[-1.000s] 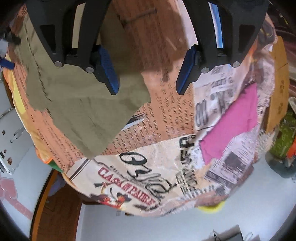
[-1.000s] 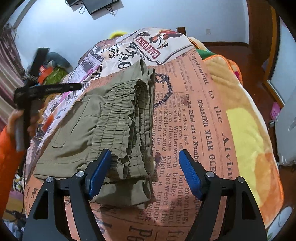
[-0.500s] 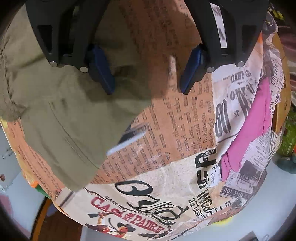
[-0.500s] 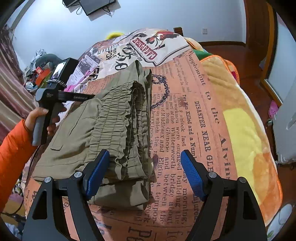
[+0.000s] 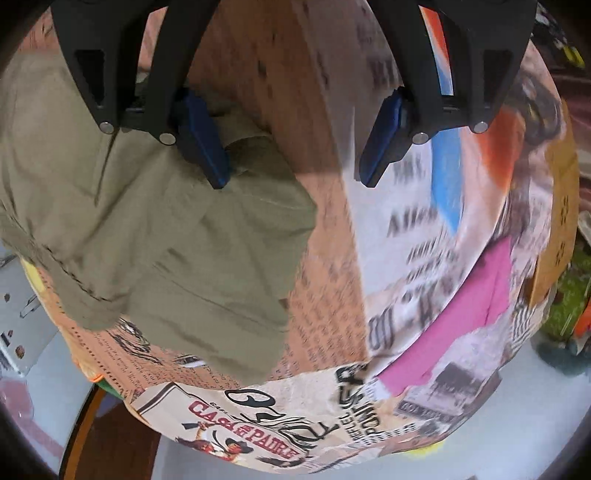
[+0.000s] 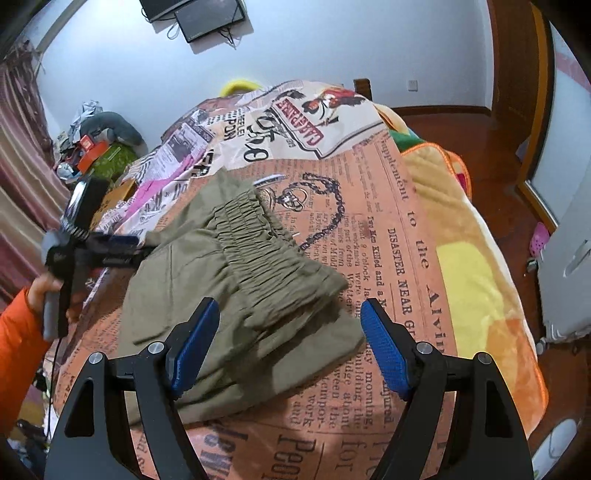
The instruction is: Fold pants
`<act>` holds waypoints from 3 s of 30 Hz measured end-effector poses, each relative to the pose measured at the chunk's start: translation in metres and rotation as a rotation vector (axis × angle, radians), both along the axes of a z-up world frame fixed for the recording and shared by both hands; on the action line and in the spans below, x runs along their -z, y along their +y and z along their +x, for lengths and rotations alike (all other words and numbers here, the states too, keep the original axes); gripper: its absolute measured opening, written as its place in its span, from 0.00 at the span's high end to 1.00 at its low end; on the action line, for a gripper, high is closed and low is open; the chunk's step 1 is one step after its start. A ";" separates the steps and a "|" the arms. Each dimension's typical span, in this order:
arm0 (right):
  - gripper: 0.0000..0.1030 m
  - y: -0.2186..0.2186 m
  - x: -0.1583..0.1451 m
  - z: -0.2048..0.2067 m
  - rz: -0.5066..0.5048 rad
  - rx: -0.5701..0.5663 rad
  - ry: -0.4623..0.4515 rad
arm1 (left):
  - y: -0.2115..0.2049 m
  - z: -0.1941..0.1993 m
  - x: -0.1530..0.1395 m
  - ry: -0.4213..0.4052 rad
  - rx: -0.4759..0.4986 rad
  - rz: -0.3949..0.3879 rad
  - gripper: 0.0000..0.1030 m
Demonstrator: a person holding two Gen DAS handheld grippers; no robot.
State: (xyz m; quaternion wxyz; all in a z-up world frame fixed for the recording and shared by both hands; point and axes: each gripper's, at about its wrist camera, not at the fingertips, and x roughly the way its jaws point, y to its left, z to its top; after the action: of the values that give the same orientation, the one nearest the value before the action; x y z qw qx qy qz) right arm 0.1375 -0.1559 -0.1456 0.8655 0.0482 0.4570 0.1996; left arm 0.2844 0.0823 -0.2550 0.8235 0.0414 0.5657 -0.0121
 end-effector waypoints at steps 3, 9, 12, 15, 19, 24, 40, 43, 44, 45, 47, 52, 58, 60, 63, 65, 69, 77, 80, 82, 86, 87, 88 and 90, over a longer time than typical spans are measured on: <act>0.26 0.000 -0.003 -0.004 0.000 0.001 -0.009 | 0.003 -0.027 -0.006 -0.002 -0.020 -0.034 0.29; 0.26 0.004 -0.001 -0.013 -0.028 -0.018 -0.014 | -0.007 -0.077 -0.017 -0.039 -0.031 -0.029 0.27; 0.26 0.007 0.007 -0.017 -0.045 -0.040 0.000 | -0.007 -0.092 -0.021 -0.057 -0.062 -0.044 0.27; 0.27 0.008 0.012 -0.022 -0.054 -0.056 0.011 | 0.001 -0.098 -0.022 -0.052 -0.105 -0.111 0.27; 0.34 0.011 0.017 -0.029 -0.067 -0.078 0.023 | 0.007 -0.099 -0.025 -0.069 -0.122 -0.089 0.27; 0.47 0.015 0.029 -0.034 -0.065 -0.097 0.053 | 0.011 -0.099 -0.024 -0.087 -0.129 -0.057 0.25; 0.61 0.008 0.036 -0.014 -0.143 -0.075 0.044 | 0.033 -0.133 -0.027 -0.089 -0.218 -0.069 0.26; 0.61 0.002 0.028 -0.009 -0.120 -0.050 0.043 | 0.029 -0.125 -0.041 -0.123 -0.190 -0.046 0.26; 0.60 0.001 0.026 -0.007 -0.115 -0.042 0.036 | 0.025 -0.120 -0.047 -0.138 -0.175 -0.046 0.26; 0.60 -0.001 0.022 -0.003 -0.110 -0.033 0.026 | 0.022 -0.114 -0.052 -0.151 -0.160 -0.045 0.26; 0.60 -0.002 0.017 0.005 -0.099 -0.025 0.016 | 0.010 -0.098 -0.063 -0.180 -0.119 -0.052 0.26; 0.60 0.001 0.013 0.029 -0.070 -0.012 0.001 | -0.018 -0.052 -0.070 -0.199 -0.040 -0.102 0.26; 0.60 0.009 0.022 0.051 -0.053 -0.039 0.014 | -0.055 0.002 -0.050 -0.150 0.038 -0.129 0.26; 0.60 0.011 0.028 0.057 -0.043 -0.044 0.034 | -0.061 0.012 -0.042 -0.127 0.048 -0.144 0.26; 0.60 0.013 0.037 0.064 -0.034 -0.057 0.062 | -0.070 0.025 -0.027 -0.083 0.072 -0.164 0.37; 0.60 0.014 0.041 0.068 -0.032 -0.068 0.066 | -0.074 0.028 -0.019 -0.067 0.077 -0.167 0.44; 0.71 0.015 0.043 0.071 -0.017 -0.096 0.055 | -0.074 0.026 -0.011 -0.065 0.086 -0.206 0.55; 0.83 0.023 0.032 0.069 -0.050 -0.133 -0.020 | -0.083 0.019 -0.013 -0.095 0.114 -0.150 0.68; 0.84 0.027 0.026 0.071 -0.079 -0.143 -0.054 | -0.084 0.018 -0.013 -0.102 0.114 -0.126 0.68; 0.84 0.031 0.032 0.074 -0.114 -0.146 -0.041 | -0.083 0.018 -0.012 -0.103 0.108 -0.123 0.68; 0.84 0.031 0.045 0.080 -0.130 -0.144 -0.011 | -0.080 0.019 -0.009 -0.094 0.098 -0.133 0.68; 0.84 0.030 0.045 0.080 -0.129 -0.144 -0.009 | -0.080 0.019 -0.009 -0.094 0.098 -0.133 0.68; 0.83 0.031 0.044 0.081 -0.132 -0.146 -0.005 | -0.080 0.018 -0.010 -0.095 0.097 -0.131 0.68; 0.83 0.031 0.043 0.080 -0.138 -0.148 0.001 | -0.081 0.017 -0.012 -0.093 0.089 -0.129 0.68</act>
State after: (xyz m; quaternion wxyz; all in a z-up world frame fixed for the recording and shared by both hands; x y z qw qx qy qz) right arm 0.2175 -0.1249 -0.1882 0.8495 -0.0454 0.4723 0.2308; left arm 0.3017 0.0013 -0.2433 0.8486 0.0138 0.5223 -0.0831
